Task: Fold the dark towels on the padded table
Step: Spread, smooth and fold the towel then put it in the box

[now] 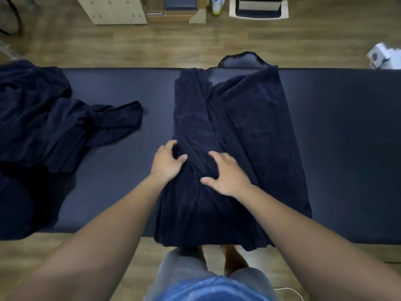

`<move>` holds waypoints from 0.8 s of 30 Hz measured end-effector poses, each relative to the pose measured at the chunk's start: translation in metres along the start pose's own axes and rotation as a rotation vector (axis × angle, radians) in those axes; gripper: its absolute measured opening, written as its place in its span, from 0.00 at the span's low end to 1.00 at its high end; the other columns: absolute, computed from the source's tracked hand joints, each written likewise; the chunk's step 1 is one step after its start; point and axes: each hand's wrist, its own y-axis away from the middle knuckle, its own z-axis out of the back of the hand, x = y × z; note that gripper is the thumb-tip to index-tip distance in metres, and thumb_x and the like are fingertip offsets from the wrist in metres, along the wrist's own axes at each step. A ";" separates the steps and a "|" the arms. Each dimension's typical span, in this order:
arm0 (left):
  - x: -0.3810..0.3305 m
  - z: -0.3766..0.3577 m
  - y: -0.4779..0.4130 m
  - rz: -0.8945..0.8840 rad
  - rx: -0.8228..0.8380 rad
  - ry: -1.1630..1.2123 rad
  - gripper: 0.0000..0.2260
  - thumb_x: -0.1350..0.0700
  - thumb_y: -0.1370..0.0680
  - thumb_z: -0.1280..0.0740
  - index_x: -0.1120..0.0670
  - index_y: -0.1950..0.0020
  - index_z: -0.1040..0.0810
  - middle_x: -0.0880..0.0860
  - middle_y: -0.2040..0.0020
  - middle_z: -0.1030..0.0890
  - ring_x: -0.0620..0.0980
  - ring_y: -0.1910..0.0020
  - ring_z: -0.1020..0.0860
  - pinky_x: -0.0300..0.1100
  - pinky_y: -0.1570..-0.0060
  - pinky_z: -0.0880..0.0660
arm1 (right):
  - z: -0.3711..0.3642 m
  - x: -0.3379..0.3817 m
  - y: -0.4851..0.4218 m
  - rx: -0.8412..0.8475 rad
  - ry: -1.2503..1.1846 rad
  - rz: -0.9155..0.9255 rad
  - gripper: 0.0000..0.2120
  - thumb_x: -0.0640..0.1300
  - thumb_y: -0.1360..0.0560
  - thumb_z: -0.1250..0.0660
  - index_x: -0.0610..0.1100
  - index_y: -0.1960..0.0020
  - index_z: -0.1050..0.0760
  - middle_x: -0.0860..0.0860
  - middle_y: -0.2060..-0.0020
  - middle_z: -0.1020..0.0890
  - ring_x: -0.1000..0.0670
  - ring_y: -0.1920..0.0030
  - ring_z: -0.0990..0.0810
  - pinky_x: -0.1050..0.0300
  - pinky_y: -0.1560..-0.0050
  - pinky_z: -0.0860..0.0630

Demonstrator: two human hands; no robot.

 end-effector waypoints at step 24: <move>-0.173 0.072 -0.149 -0.073 0.164 0.939 0.15 0.71 0.22 0.41 0.56 0.41 0.24 0.58 0.43 0.19 0.48 0.65 0.18 0.42 0.61 0.19 | 0.124 0.044 -0.159 -0.612 -0.354 -0.133 0.21 0.38 0.24 0.38 0.47 0.32 0.28 0.46 0.37 0.24 0.46 0.40 0.24 0.58 0.43 0.30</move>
